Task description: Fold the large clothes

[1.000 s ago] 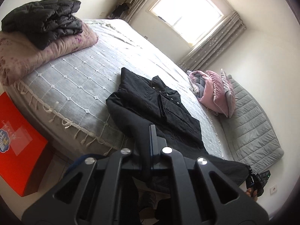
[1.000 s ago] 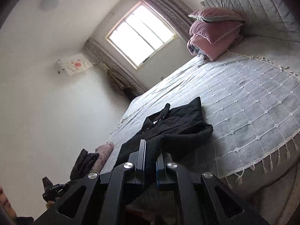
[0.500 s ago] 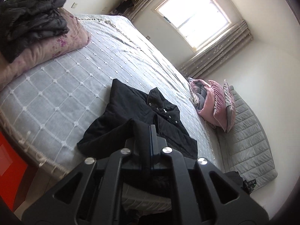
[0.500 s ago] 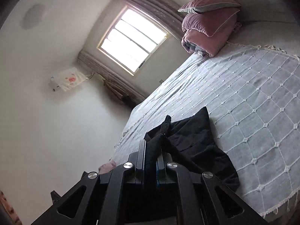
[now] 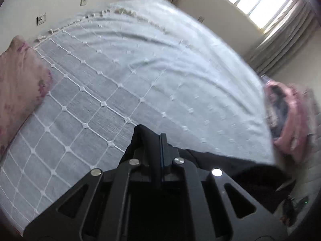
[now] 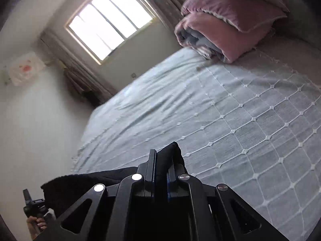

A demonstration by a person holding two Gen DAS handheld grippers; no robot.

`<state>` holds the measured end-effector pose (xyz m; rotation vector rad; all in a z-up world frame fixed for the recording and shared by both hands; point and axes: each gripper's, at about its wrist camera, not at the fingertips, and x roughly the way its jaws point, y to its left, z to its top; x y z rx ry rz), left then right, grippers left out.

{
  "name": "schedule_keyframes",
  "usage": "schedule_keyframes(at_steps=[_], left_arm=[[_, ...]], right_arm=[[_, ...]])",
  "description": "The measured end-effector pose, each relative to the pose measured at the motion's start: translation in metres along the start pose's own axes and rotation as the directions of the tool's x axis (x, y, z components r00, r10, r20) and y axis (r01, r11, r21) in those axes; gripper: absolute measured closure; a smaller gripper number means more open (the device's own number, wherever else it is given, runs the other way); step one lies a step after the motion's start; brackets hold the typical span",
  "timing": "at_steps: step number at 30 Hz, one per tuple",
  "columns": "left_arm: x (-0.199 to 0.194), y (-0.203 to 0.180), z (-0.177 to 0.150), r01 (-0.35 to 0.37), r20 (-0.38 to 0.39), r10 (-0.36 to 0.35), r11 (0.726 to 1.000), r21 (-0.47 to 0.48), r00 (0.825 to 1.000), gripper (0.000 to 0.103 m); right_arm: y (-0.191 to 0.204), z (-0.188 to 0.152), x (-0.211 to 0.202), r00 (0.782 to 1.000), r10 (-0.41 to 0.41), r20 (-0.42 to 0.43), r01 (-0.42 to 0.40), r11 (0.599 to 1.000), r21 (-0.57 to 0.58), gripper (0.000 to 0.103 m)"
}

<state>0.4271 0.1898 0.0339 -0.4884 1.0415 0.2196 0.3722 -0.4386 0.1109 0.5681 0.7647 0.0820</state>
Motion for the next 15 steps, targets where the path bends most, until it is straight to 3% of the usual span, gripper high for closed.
schedule_keyframes(at_steps=[2,3,4,6,8,10,13,15], left_arm=[[0.089,0.002,-0.011,-0.136,-0.136,0.132,0.991,-0.019,0.982,0.095],[0.120,0.011,-0.023,-0.162,-0.184,0.147,0.985,-0.068,0.972,0.095],[0.132,0.018,-0.031,-0.162,-0.185,0.142,0.982,-0.099,0.972,0.094],[0.130,0.028,-0.035,-0.105,-0.142,0.082,0.980,-0.169,0.986,0.090],[0.122,0.037,-0.033,-0.005,-0.152,-0.029,0.976,-0.219,0.988,0.068],[0.113,0.050,-0.031,0.094,-0.145,-0.135,0.962,-0.257,0.980,0.056],[0.094,0.073,-0.028,0.156,-0.133,-0.210,0.930,-0.331,0.969,0.051],[0.075,0.090,-0.026,0.161,-0.088,-0.202,0.927,-0.339,0.975,0.044]], right_arm=[[-0.026,-0.020,0.083,0.983,-0.148,-0.110,0.152,0.988,0.023,0.095],[-0.039,-0.034,0.108,0.971,-0.186,-0.153,0.196,0.979,0.052,0.093],[-0.056,-0.052,0.132,0.969,-0.165,-0.182,0.188,0.975,0.120,0.091],[-0.080,-0.072,0.142,0.981,-0.126,-0.147,0.153,0.969,0.192,0.090],[-0.101,-0.075,0.141,0.993,-0.022,-0.117,0.052,0.965,0.258,0.089],[-0.113,-0.074,0.140,0.990,0.051,-0.133,-0.006,0.947,0.320,0.085],[-0.116,-0.062,0.127,0.986,0.033,-0.162,0.023,0.943,0.331,0.080],[-0.108,-0.051,0.111,0.990,0.029,-0.141,0.014,0.956,0.292,0.073]])
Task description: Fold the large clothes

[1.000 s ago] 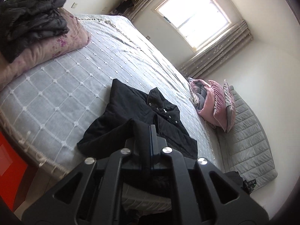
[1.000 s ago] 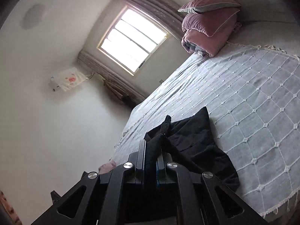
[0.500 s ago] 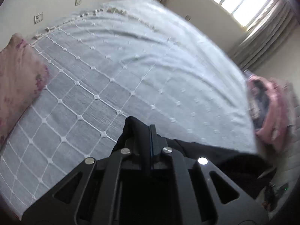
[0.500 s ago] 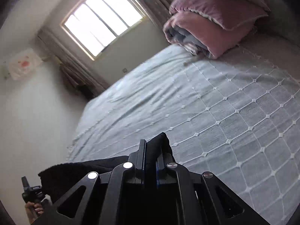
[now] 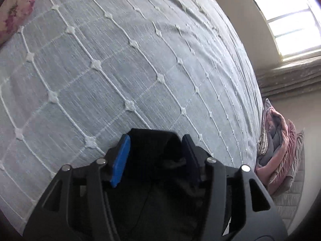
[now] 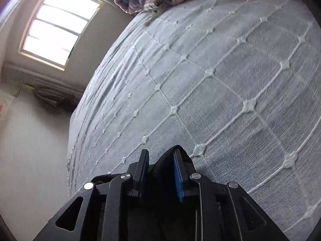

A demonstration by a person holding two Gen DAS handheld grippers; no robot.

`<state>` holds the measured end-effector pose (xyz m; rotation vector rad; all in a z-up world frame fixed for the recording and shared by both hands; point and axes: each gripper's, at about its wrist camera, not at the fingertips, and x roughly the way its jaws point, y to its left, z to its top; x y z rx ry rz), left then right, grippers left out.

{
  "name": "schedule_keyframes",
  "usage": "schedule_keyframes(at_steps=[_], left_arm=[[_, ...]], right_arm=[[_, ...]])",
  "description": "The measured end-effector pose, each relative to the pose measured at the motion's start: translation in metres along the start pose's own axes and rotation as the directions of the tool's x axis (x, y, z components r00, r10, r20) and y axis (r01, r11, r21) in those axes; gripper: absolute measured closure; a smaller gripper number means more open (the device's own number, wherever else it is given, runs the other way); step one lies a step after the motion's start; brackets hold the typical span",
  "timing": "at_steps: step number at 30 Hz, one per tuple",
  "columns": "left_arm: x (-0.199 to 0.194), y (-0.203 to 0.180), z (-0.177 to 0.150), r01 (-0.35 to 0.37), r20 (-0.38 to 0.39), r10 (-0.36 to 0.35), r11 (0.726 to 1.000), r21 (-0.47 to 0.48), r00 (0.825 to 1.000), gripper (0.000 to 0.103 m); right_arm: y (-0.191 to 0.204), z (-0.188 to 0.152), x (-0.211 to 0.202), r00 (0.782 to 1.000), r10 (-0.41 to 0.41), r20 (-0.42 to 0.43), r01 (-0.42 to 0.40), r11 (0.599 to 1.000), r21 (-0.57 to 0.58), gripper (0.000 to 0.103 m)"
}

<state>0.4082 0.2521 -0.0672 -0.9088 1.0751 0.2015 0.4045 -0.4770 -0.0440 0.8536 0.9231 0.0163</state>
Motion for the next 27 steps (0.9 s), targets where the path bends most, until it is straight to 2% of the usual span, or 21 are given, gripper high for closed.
schedule_keyframes(at_steps=[1,3,5,6,8,10,11,12,13,14,15,16,17,18,19,20,21,23,25,27], left_arm=[[-0.009,0.002,0.001,-0.024,0.016,0.024,0.999,0.033,1.000,0.042],[-0.024,0.001,0.000,-0.076,0.053,0.068,0.985,0.157,0.996,0.042],[-0.026,-0.003,-0.009,-0.121,0.085,0.102,0.960,0.253,0.991,0.039],[-0.021,-0.007,-0.009,-0.133,0.079,0.114,0.947,0.293,0.990,0.038],[-0.002,-0.013,-0.017,-0.139,0.050,0.130,0.924,0.356,0.990,0.038],[0.024,-0.017,-0.021,-0.158,0.035,0.157,0.905,0.395,0.987,0.038],[0.039,-0.022,-0.021,-0.177,0.038,0.177,0.895,0.410,0.983,0.046],[0.052,-0.030,-0.019,-0.200,0.039,0.203,0.880,0.432,0.978,0.058],[0.059,-0.036,-0.018,-0.208,0.040,0.213,0.866,0.455,0.976,0.082],[0.062,-0.040,-0.022,-0.235,0.074,0.227,0.846,0.479,0.971,0.084],[0.062,-0.045,-0.025,-0.257,0.107,0.236,0.828,0.499,0.966,0.088],[0.062,-0.050,-0.028,-0.279,0.123,0.252,0.806,0.521,0.960,0.094],[0.060,-0.053,-0.030,-0.298,0.144,0.262,0.793,0.531,0.954,0.096],[0.054,-0.056,-0.027,-0.305,0.160,0.261,0.795,0.524,0.952,0.097],[0.043,-0.056,-0.024,-0.297,0.185,0.234,0.811,0.504,0.954,0.097],[0.026,-0.056,-0.020,-0.252,0.212,0.167,0.839,0.483,0.963,0.097],[0.012,-0.055,-0.016,-0.220,0.231,0.121,0.853,0.472,0.965,0.097],[0.005,-0.055,-0.014,-0.189,0.246,0.078,0.862,0.469,0.966,0.097],[0.027,-0.052,-0.022,-0.284,0.247,0.181,0.823,0.491,0.952,0.097],[0.049,-0.039,-0.030,-0.306,0.237,0.213,0.814,0.494,0.948,0.097]], right_arm=[[0.006,0.003,-0.008,1.000,0.007,0.021,-0.007,1.000,-0.016,0.068],[0.015,0.005,-0.031,0.996,0.027,0.091,-0.020,0.997,-0.070,0.017],[0.022,0.002,-0.038,0.991,-0.013,0.132,0.033,0.989,-0.147,0.014],[0.028,-0.001,-0.031,0.993,-0.058,0.103,0.080,0.971,-0.227,0.014],[0.037,-0.014,-0.007,0.990,-0.140,0.029,0.141,0.924,-0.355,0.015],[0.041,-0.028,0.017,0.975,-0.221,0.018,0.205,0.871,-0.445,0.016],[0.043,-0.035,0.030,0.966,-0.260,0.019,0.235,0.838,-0.492,0.017],[0.044,-0.040,0.040,0.959,-0.284,0.017,0.252,0.816,-0.520,0.019],[0.045,-0.044,0.052,0.951,-0.309,0.006,0.263,0.798,-0.542,0.024],[0.043,-0.045,0.061,0.948,-0.317,-0.009,0.260,0.793,-0.551,0.038],[0.044,-0.046,0.063,0.950,-0.313,0.006,0.262,0.785,-0.561,0.045],[0.047,-0.048,0.062,0.952,-0.307,0.013,0.259,0.777,-0.574,0.077],[0.055,-0.048,0.060,0.944,-0.329,0.028,0.279,0.748,-0.602,0.095],[0.061,-0.049,0.054,0.942,-0.331,0.056,0.292,0.726,-0.623,0.096],[0.071,-0.051,0.042,0.947,-0.301,0.113,0.300,0.701,-0.647,0.096],[0.080,-0.051,0.026,0.952,-0.264,0.157,0.301,0.702,-0.646,0.096],[0.085,-0.050,0.013,0.955,-0.229,0.189,0.297,0.717,-0.631,0.096],[0.090,-0.046,-0.003,0.952,-0.200,0.230,0.300,0.745,-0.595,0.096],[0.086,-0.046,0.007,0.935,-0.259,0.241,0.353,0.726,-0.590,0.096],[0.065,-0.055,0.043,0.911,-0.354,0.211,0.407,0.693,-0.595,0.096]])
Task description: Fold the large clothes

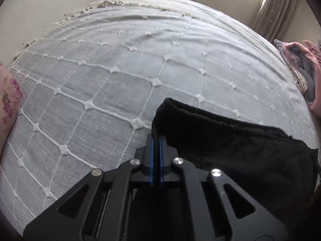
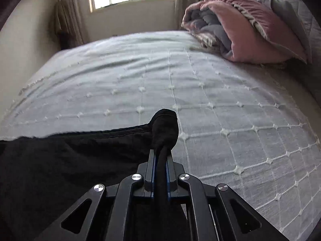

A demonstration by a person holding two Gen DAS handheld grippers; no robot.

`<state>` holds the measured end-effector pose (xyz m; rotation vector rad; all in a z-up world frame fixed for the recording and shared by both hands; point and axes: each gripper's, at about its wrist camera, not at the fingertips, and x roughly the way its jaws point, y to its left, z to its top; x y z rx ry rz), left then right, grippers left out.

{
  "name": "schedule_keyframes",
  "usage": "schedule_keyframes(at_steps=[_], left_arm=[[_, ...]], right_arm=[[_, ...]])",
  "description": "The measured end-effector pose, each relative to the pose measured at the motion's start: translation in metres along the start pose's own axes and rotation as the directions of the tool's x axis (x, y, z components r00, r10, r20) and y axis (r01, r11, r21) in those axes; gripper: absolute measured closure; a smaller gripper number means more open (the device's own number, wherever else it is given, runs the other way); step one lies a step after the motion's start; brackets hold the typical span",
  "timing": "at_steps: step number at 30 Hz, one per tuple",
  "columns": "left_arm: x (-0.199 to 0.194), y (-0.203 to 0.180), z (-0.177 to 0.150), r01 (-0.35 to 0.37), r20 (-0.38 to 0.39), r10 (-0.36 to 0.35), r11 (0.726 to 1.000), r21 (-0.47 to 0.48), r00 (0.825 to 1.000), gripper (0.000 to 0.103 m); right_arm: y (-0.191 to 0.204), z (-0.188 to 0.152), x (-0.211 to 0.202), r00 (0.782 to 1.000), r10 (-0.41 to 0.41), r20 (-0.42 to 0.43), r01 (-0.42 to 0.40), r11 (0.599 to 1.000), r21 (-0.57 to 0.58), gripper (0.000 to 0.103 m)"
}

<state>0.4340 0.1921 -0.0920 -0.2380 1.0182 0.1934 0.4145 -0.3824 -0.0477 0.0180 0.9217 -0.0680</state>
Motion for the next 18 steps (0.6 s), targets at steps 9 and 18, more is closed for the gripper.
schedule_keyframes(at_steps=[9,18], left_arm=[[-0.015,0.012,-0.014,0.037,0.012,-0.037,0.999,-0.012,0.999,0.085],[-0.168,0.065,-0.104,0.156,0.067,-0.150,0.984,-0.083,0.986,0.059]], right_arm=[[0.000,-0.014,0.012,0.993,-0.075,-0.095,0.075,0.997,-0.007,0.078],[-0.023,-0.094,-0.181,0.980,0.192,0.045,-0.197,0.961,0.195,0.044]])
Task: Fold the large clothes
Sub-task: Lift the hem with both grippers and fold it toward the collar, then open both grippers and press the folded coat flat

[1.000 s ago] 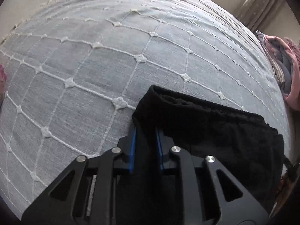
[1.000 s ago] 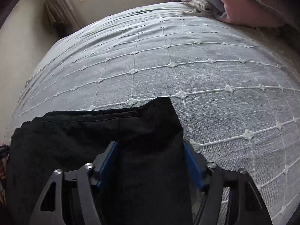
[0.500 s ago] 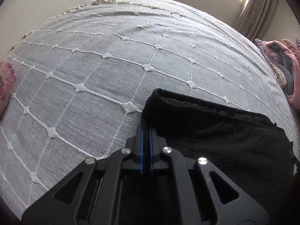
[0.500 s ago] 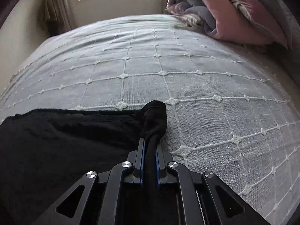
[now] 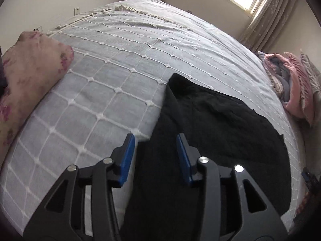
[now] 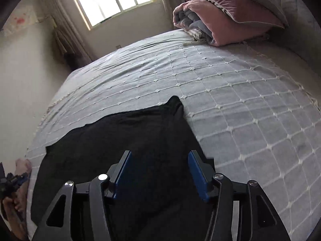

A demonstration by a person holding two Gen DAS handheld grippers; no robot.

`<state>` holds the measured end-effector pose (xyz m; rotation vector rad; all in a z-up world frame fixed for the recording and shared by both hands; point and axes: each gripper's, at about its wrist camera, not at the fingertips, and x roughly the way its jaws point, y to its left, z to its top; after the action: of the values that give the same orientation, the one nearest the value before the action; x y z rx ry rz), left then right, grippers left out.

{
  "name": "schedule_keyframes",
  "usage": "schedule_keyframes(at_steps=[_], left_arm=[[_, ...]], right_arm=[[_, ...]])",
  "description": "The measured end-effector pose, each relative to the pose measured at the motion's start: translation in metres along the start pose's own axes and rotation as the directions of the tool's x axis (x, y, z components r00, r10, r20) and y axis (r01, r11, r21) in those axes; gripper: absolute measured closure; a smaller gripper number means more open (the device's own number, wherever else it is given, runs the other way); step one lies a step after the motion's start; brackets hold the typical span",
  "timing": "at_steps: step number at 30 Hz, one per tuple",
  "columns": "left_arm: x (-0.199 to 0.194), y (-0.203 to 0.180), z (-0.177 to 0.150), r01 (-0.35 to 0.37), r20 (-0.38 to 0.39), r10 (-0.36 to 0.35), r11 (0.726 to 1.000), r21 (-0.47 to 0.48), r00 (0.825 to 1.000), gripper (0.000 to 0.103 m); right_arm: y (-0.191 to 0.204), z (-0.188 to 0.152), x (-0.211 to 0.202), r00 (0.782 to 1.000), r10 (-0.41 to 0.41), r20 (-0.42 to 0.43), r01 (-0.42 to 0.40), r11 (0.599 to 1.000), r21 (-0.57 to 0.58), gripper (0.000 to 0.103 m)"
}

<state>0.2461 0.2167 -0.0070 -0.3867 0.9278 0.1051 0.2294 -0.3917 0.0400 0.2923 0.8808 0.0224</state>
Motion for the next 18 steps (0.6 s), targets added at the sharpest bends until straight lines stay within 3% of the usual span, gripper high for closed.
schedule_keyframes(at_steps=[3,5,7,10,12,15,18], left_arm=[[-0.043,-0.015,-0.038,0.100,0.009,-0.100,0.995,0.016,0.995,0.057],[-0.056,-0.029,-0.052,0.109,0.023,-0.110,0.992,0.057,0.994,0.050],[-0.059,-0.031,-0.066,0.091,0.023,-0.092,0.995,0.032,0.995,0.046],[-0.036,-0.034,-0.091,0.130,-0.073,-0.132,0.991,-0.025,0.989,0.046],[-0.015,-0.038,-0.109,0.159,-0.143,-0.160,0.987,-0.016,0.977,0.046],[0.000,-0.039,-0.124,0.133,-0.102,-0.129,0.991,0.027,0.986,0.046],[-0.001,-0.038,-0.122,0.130,-0.088,-0.129,0.991,0.010,0.988,0.046]], right_arm=[[0.015,-0.034,-0.028,1.000,-0.008,-0.020,0.008,1.000,-0.015,0.044],[0.031,-0.061,-0.042,0.999,0.033,-0.039,-0.035,0.998,-0.047,0.044],[0.044,-0.082,-0.048,0.996,0.073,-0.042,-0.077,0.993,-0.089,0.044],[0.060,-0.115,-0.026,0.989,0.095,-0.112,-0.111,0.983,-0.145,0.045],[0.068,-0.131,-0.002,0.985,0.046,-0.169,-0.078,0.980,-0.185,0.057],[0.098,-0.146,0.007,0.990,-0.035,-0.138,-0.019,0.928,-0.372,0.059],[0.099,-0.144,0.014,0.988,-0.037,-0.152,-0.023,0.927,-0.374,0.059]])
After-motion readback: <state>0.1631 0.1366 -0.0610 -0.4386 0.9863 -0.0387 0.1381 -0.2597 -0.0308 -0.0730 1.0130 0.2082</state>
